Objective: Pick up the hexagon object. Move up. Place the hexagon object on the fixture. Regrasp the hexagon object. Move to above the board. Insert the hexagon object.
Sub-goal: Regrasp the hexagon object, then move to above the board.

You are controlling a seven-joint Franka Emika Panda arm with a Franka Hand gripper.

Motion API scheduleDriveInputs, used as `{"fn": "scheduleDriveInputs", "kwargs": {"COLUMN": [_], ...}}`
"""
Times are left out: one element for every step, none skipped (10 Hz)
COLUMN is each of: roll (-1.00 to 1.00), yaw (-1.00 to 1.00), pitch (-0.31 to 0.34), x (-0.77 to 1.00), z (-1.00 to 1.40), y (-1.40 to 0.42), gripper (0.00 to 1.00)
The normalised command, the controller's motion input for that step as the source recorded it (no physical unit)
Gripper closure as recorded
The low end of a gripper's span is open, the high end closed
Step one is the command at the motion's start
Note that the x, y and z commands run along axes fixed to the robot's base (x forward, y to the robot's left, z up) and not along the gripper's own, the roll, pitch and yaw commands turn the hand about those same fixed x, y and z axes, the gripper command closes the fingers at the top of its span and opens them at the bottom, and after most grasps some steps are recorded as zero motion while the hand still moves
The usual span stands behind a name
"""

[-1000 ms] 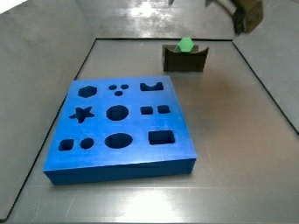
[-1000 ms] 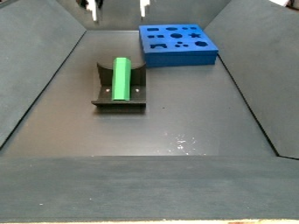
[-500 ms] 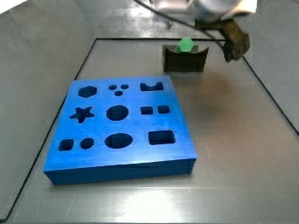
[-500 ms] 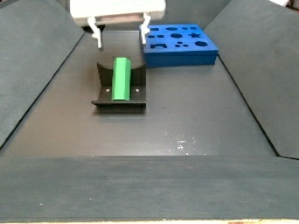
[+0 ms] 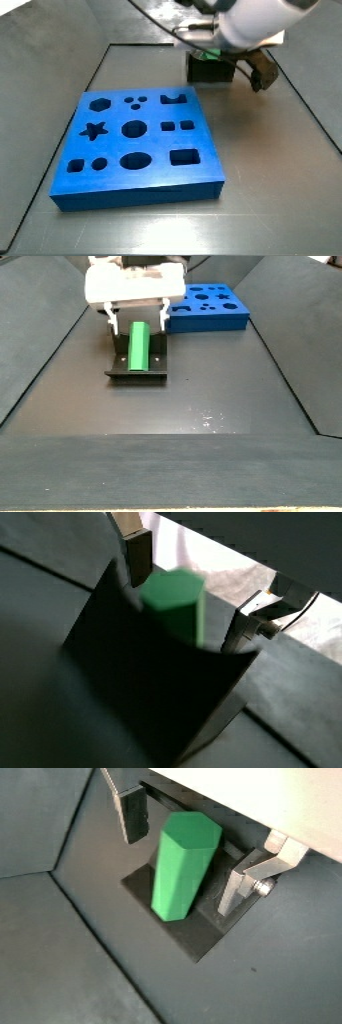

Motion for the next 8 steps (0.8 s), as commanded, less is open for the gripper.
{"fn": "scheduleDriveInputs", "kwargs": {"roll": [0.06,0.05,0.06,0.06,0.06,0.06,0.0,0.0], "yaw": [0.01,0.01,0.0,0.0,0.0,0.0,0.0,-0.18], "pitch": [-0.044,-0.026,-0.02,-0.021,-0.02,-0.02,0.0,0.236], "x": [0.08,0.07,0.02,0.02,0.02,0.02,0.0,0.0], "z": [-0.34,-0.23,-0.17,-0.17,-0.17,-0.17,0.0,1.0], "y": [0.0,0.0,-0.02,-0.02,-0.02,-0.02,0.0,0.2], "gripper": [0.0,0.0,0.0,0.0,0.0,0.0,1.0,1.0]}}
